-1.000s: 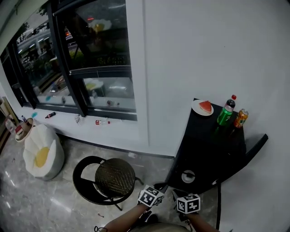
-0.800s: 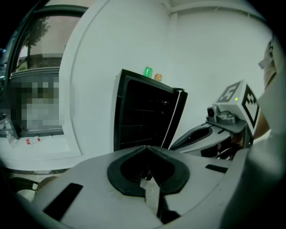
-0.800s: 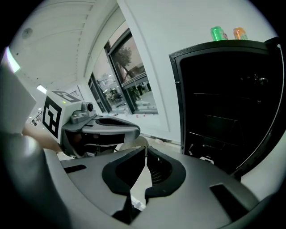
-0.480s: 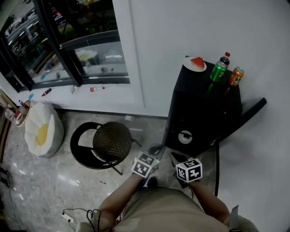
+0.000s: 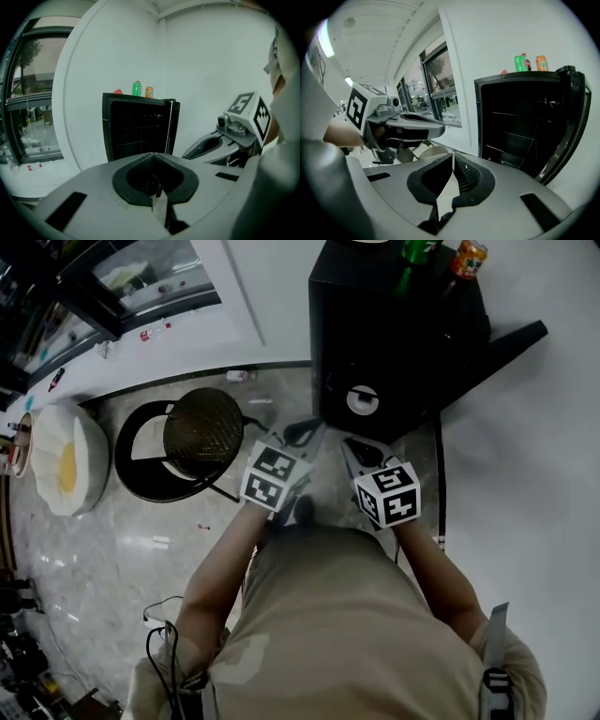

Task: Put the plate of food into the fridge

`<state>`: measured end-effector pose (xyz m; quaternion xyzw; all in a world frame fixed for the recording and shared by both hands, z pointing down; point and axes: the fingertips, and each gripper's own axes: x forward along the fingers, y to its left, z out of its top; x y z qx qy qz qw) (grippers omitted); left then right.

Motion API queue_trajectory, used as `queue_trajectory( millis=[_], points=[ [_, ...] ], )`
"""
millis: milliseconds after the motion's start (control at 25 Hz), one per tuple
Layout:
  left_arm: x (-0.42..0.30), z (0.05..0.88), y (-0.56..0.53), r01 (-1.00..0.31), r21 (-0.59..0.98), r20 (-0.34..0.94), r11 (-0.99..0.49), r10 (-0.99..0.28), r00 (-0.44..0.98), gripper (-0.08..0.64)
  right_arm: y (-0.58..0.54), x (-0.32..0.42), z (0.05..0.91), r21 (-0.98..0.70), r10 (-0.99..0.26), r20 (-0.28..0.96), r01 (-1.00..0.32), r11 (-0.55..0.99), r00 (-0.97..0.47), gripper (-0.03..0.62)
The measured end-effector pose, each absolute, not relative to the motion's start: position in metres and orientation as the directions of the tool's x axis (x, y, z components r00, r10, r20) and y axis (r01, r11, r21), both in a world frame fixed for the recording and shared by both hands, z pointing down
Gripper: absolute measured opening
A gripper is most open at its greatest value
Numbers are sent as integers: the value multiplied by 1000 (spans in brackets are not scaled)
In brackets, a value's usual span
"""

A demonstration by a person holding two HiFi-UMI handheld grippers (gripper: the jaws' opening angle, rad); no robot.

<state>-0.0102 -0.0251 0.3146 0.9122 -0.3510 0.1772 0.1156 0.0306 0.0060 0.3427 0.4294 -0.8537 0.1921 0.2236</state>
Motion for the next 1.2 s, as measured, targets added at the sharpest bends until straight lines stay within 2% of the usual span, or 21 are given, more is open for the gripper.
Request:
queue_trajectory(
  millis=[880,1200],
  points=[
    [2,332,19,-676,79,423,-733,-589,688,11,60,33,350,-41,-630,554,-773,633,-545,28],
    [9,310,56,-675,53,393,-736,-606,692,11,88,38,337,-30,-651,528,-777,628,-546,28]
  ],
)
